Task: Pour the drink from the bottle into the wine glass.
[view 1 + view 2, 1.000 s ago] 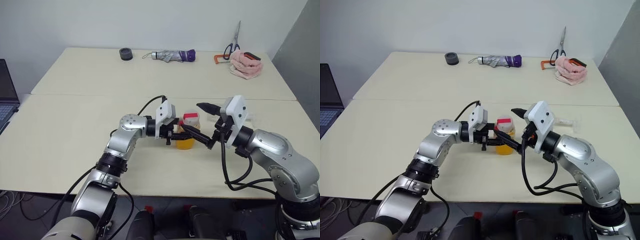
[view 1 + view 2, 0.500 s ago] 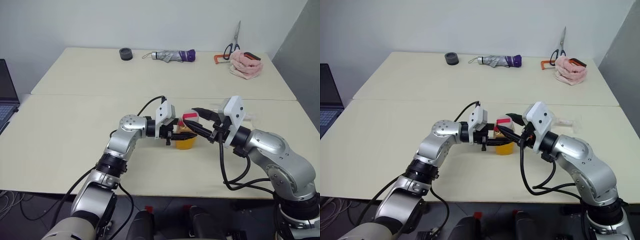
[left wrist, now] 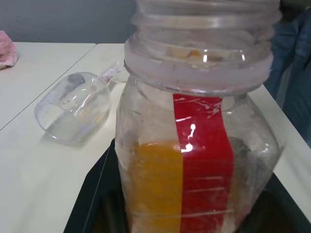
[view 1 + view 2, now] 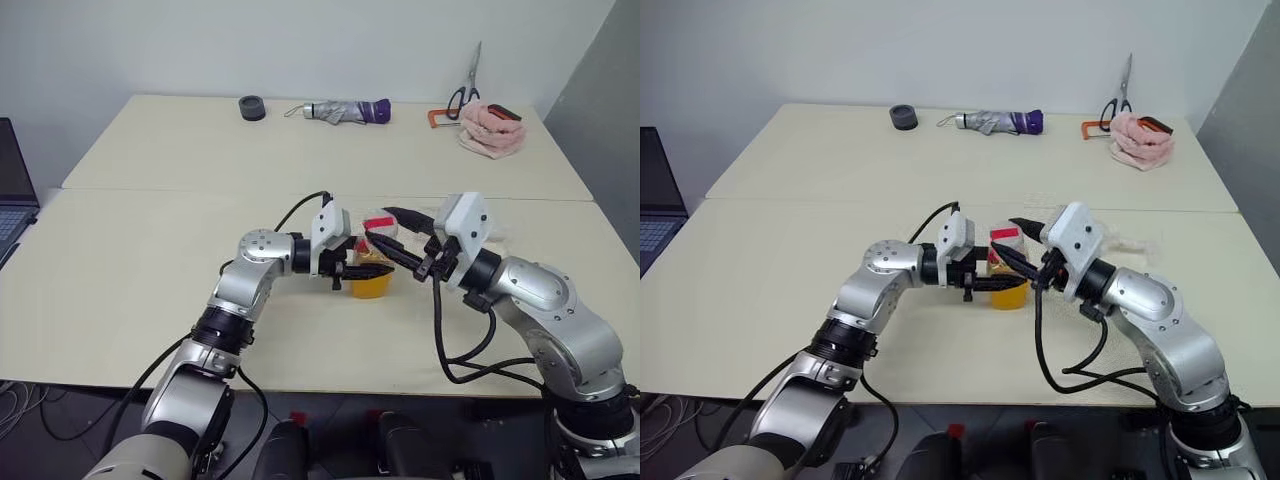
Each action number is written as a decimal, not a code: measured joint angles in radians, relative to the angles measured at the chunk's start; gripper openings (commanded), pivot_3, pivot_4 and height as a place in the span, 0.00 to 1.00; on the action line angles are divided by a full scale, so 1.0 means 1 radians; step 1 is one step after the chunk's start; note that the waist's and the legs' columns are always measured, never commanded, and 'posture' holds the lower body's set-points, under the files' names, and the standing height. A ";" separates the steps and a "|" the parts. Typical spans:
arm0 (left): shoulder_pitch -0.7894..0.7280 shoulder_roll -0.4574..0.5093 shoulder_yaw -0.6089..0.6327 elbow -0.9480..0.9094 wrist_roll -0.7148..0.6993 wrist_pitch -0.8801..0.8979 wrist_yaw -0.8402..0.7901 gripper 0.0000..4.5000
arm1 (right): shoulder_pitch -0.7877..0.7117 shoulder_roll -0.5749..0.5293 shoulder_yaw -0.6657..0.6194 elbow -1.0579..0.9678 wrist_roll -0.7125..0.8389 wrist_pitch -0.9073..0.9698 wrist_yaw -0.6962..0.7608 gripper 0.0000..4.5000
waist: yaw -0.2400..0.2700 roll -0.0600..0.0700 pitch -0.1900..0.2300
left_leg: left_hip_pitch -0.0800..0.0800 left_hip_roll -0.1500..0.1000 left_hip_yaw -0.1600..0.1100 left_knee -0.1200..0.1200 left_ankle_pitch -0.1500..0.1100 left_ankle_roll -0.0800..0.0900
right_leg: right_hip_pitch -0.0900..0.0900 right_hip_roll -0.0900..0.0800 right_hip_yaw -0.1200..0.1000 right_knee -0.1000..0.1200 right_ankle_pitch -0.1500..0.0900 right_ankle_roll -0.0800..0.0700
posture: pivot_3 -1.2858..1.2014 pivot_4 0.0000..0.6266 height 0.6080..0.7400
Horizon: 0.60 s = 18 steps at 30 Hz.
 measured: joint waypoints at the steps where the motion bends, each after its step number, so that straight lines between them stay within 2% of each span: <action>1: 0.000 0.000 0.000 0.000 0.000 0.000 -0.001 0.42 | 0.000 0.006 -0.013 0.000 0.022 0.011 -0.002 0.38 | 0.000 0.000 0.000 | 0.000 0.000 0.000 0.000 0.000 0.000 | 0.000 0.000 0.000 0.000 0.000 0.000 | 0.52 0.24 1.00; 11: 0.000 0.000 0.000 0.000 0.000 -0.001 -0.006 0.42 | 0.007 -0.008 -0.057 -0.007 0.051 0.038 -0.023 0.38 | 0.000 0.000 0.000 | 0.000 0.000 0.000 0.000 0.000 0.000 | 0.000 0.000 0.000 0.000 0.000 0.000 | 0.52 0.24 1.00; 18: 0.000 0.002 0.000 -0.001 -0.002 -0.001 -0.007 0.42 | 0.095 -0.110 -0.253 -0.076 0.121 0.083 -0.024 0.38 | 0.002 0.000 0.000 | 0.000 0.000 0.000 0.000 0.000 0.000 | 0.000 0.000 0.000 0.000 0.000 0.000 | 0.52 0.24 1.00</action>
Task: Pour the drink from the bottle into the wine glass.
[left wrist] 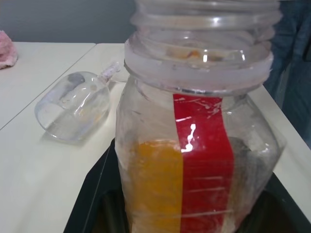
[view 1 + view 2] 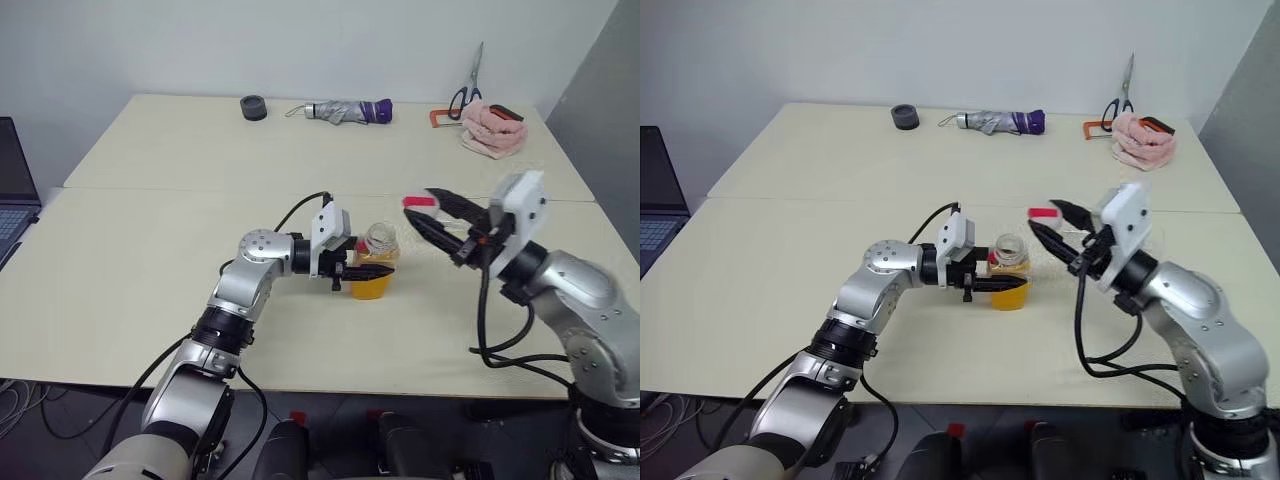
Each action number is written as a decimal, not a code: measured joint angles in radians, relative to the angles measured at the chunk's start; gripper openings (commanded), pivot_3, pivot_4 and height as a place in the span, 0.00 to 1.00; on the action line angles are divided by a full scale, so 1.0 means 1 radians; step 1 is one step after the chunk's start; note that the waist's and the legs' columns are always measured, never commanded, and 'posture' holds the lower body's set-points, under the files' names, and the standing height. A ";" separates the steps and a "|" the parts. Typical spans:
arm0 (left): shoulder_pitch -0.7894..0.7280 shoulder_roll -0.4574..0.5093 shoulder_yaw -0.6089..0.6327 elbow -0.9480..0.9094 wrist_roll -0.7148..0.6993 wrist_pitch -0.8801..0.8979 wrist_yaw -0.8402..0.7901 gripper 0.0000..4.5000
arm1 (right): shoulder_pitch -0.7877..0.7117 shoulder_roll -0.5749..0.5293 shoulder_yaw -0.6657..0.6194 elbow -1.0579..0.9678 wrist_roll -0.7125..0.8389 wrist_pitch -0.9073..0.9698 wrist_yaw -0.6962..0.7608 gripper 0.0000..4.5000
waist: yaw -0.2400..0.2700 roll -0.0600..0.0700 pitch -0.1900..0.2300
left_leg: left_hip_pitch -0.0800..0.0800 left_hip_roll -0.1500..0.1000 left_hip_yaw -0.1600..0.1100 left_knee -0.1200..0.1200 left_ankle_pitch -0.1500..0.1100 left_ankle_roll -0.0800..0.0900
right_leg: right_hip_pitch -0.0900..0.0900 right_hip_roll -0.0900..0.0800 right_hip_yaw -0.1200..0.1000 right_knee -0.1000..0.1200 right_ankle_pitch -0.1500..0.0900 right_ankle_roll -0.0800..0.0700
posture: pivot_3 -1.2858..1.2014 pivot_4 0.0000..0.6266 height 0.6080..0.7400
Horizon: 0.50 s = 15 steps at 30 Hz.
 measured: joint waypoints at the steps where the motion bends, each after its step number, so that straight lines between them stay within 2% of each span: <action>1: 0.000 0.000 0.001 0.000 0.000 0.000 0.000 0.42 | 0.029 -0.019 -0.028 -0.012 0.015 0.013 0.002 0.38 | 0.000 0.000 0.000 | 0.000 0.000 0.000 0.000 0.000 0.000 | 0.000 0.000 0.000 0.000 0.000 0.000 | 0.52 0.24 1.00; 3: 0.000 -0.001 0.001 -0.001 -0.002 -0.001 0.000 0.42 | 0.161 -0.076 -0.094 -0.045 0.028 0.039 0.022 0.38 | 0.003 0.000 0.000 | 0.000 0.000 0.000 0.000 0.000 0.000 | 0.000 0.000 0.000 -0.001 0.000 0.000 | 0.52 0.24 1.00; 7: 0.002 0.005 0.012 0.000 -0.003 -0.001 0.000 0.42 | 0.365 -0.076 -0.128 -0.032 -0.015 0.026 0.027 0.38 | 0.000 0.000 0.000 | 0.001 0.000 0.001 0.000 0.000 0.000 | 0.001 0.000 0.001 0.000 0.000 0.000 | 0.52 0.24 1.00; 15: 0.001 0.001 0.020 0.000 -0.006 -0.001 -0.003 0.42 | 0.498 -0.011 -0.097 0.247 -0.253 -0.186 -0.025 0.38 | -0.003 0.000 0.000 | 0.002 0.000 0.001 0.000 0.000 0.000 | 0.001 0.001 0.002 0.001 0.000 0.001 | 0.52 0.24 1.00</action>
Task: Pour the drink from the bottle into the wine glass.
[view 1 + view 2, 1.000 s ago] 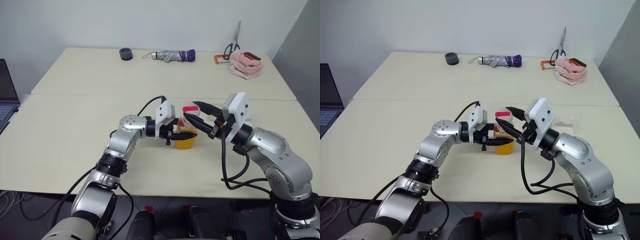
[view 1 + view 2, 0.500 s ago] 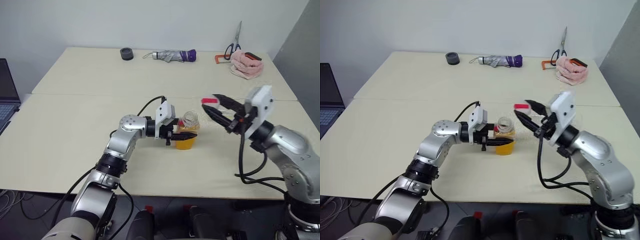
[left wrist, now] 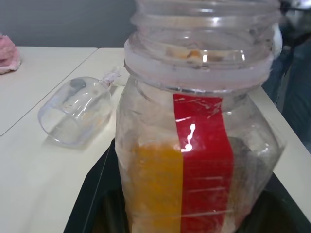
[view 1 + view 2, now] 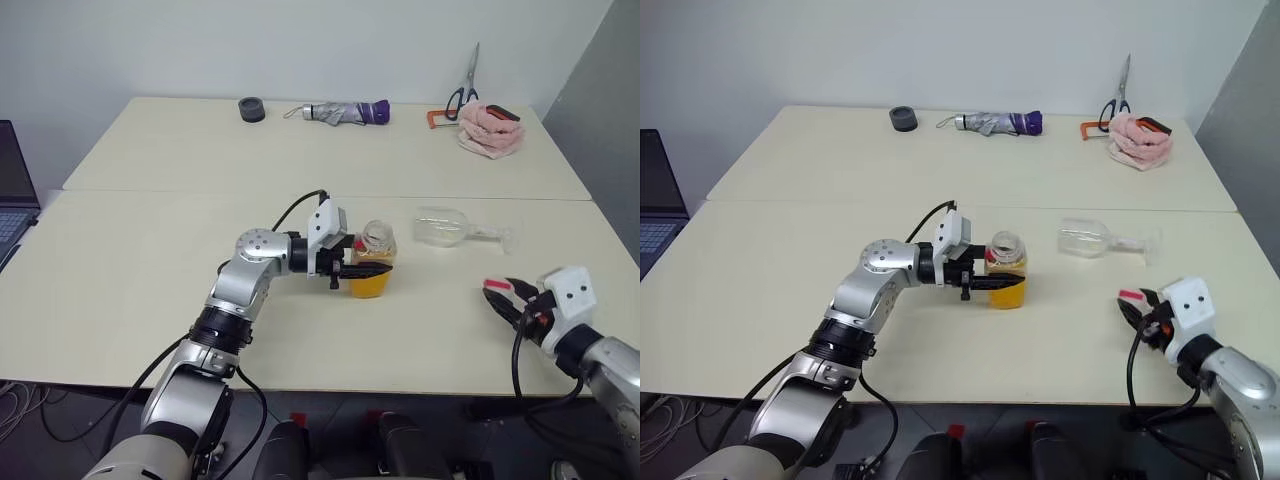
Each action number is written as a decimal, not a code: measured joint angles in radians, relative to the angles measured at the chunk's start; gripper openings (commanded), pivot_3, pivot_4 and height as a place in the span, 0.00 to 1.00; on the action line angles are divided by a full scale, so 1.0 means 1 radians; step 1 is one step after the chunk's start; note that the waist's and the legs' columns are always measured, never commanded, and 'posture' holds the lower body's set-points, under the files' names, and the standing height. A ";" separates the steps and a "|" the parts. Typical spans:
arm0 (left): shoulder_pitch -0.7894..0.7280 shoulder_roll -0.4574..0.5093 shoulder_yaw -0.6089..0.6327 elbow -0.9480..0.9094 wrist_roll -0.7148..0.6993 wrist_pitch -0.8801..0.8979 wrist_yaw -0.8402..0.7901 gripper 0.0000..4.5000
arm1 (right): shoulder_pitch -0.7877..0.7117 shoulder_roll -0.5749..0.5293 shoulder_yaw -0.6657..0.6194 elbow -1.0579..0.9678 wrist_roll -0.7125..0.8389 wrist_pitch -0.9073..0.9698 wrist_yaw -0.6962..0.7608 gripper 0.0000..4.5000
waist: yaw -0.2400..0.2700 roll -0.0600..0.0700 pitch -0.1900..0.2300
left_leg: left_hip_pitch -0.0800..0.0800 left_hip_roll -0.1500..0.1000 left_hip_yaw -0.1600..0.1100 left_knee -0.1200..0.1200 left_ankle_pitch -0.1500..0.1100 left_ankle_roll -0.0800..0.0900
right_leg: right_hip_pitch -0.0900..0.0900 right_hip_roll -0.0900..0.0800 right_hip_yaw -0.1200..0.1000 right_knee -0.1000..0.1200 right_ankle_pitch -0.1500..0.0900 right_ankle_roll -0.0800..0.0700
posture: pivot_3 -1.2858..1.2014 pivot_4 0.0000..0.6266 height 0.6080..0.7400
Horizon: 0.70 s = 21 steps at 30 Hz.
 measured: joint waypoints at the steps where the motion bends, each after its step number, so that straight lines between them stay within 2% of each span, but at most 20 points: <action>1: 0.000 0.000 0.000 0.000 0.000 0.000 0.000 0.42 | 0.004 0.011 0.000 0.035 -0.014 -0.019 -0.001 0.38 | 0.000 0.000 0.000 | 0.000 0.000 0.000 0.000 0.000 0.000 | 0.000 0.000 0.000 0.000 0.000 -0.001 | 0.52 0.24 1.00; 2: 0.000 -0.001 0.000 0.000 0.000 0.000 0.000 0.42 | 0.007 0.021 0.000 0.069 -0.027 -0.039 0.000 0.38 | 0.000 0.000 0.000 | 0.000 0.000 0.000 0.000 0.000 0.000 | 0.000 0.000 0.000 0.000 0.000 -0.001 | 0.52 0.24 1.00; 10: 0.000 -0.002 0.001 0.000 0.000 0.000 0.000 0.42 | 0.019 0.037 -0.032 0.153 -0.019 -0.099 0.027 0.98 | 0.000 0.000 0.000 | 0.000 0.000 0.000 0.000 0.000 0.000 | 0.000 0.000 0.000 0.000 0.000 -0.001 | 0.52 0.24 1.00; 21: 0.000 0.004 0.019 0.001 0.000 -0.003 0.026 0.42 | 0.084 -0.041 -0.107 0.086 0.040 -0.065 0.116 1.00 | 0.000 0.000 0.000 | 0.000 0.000 0.000 0.000 0.000 0.000 | 0.000 0.000 0.000 0.000 0.000 0.000 | 0.52 0.24 1.00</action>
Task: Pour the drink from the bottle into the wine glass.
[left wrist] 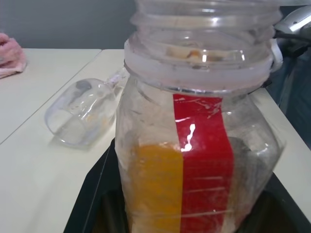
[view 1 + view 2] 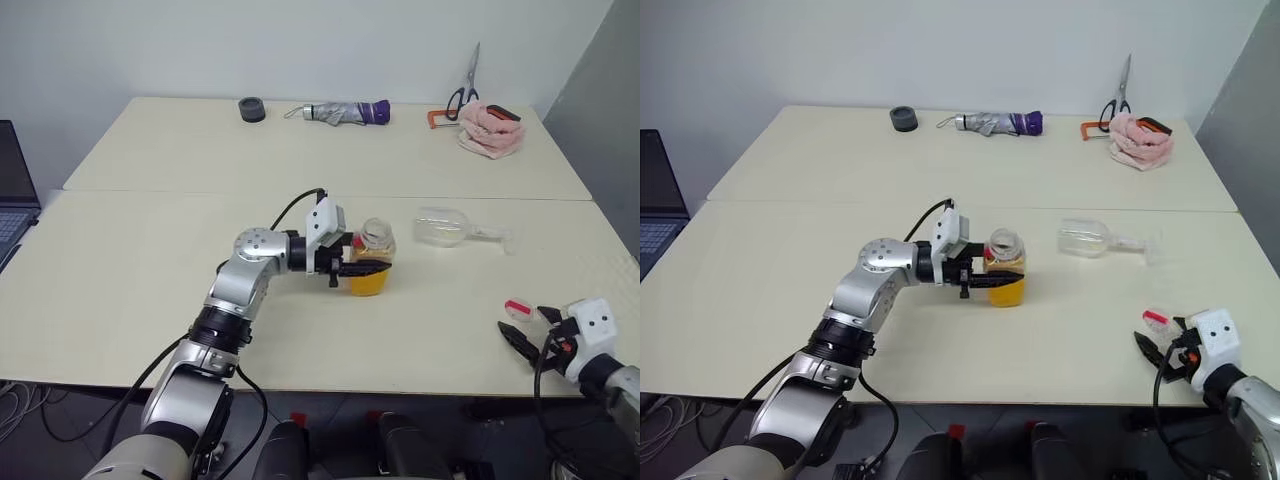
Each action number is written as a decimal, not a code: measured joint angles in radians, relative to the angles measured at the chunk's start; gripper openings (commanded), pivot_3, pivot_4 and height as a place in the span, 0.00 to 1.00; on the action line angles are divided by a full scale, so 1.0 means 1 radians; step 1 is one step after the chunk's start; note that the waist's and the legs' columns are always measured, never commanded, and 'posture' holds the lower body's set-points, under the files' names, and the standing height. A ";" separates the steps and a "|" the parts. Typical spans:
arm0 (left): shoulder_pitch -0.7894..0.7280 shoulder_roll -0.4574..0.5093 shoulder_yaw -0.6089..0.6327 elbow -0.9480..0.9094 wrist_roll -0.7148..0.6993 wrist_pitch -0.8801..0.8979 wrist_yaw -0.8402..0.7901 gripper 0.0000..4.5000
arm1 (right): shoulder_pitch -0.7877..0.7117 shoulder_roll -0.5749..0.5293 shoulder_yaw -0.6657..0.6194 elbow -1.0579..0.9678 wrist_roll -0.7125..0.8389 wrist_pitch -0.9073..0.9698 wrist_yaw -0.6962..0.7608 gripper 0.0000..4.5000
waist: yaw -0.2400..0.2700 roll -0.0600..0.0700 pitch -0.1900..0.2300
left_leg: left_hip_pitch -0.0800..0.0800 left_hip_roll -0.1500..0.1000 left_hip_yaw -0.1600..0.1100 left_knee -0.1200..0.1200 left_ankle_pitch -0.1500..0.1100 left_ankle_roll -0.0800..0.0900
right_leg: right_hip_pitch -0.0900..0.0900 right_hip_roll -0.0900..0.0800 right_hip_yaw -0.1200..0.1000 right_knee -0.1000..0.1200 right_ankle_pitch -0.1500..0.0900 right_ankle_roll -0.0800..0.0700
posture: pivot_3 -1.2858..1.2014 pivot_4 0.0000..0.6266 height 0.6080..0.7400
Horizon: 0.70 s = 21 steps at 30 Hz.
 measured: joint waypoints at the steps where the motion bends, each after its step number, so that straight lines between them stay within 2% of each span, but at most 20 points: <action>1: 0.000 0.004 0.006 0.000 0.000 0.000 0.009 0.42 | -0.001 -0.012 -0.010 -0.027 0.010 0.010 0.005 1.00 | 0.000 0.000 0.000 | 0.000 0.000 0.000 0.000 0.000 0.000 | 0.000 0.000 0.000 0.000 0.000 0.000 | 0.52 0.24 1.00; 4: 0.001 0.024 0.049 0.001 0.000 0.003 0.060 0.42 | -0.032 -0.058 -0.018 -0.156 0.089 0.076 0.029 1.00 | -0.003 0.000 0.000 | 0.001 0.001 0.000 0.000 0.000 0.000 | 0.000 0.001 0.000 0.000 0.000 0.000 | 0.52 0.24 1.00; 6: 0.005 0.037 0.097 0.006 -0.001 0.007 0.119 0.42 | -0.115 -0.077 0.011 -0.232 0.152 0.133 0.039 1.00 | -0.004 0.000 0.000 | 0.001 0.001 -0.001 0.000 0.000 0.000 | 0.000 0.001 0.000 0.000 0.000 0.000 | 0.52 0.24 1.00; 10: 0.018 0.069 0.199 0.037 0.004 0.007 0.266 0.42 | -0.375 -0.056 0.193 -0.304 0.206 0.215 0.026 1.00 | -0.008 0.000 0.000 | 0.001 0.001 -0.002 0.000 0.000 0.000 | 0.000 0.002 -0.001 0.001 0.000 0.000 | 0.52 0.24 1.00; 15: 0.049 0.112 0.292 0.086 0.037 0.004 0.453 0.42 | -0.609 0.042 0.430 -0.264 0.181 0.253 0.013 1.00 | 0.002 0.000 0.000 | -0.002 0.000 -0.002 0.000 0.000 0.000 | -0.001 -0.001 -0.002 -0.001 0.000 -0.001 | 0.52 0.24 1.00; 21: 0.071 0.137 0.358 0.112 0.060 0.001 0.612 0.42 | -0.747 0.115 0.581 -0.120 0.095 0.236 0.025 1.00 | 0.011 -0.001 0.000 | -0.003 -0.002 -0.002 0.001 0.000 0.000 | -0.001 -0.008 -0.003 -0.002 0.001 0.000 | 0.52 0.24 1.00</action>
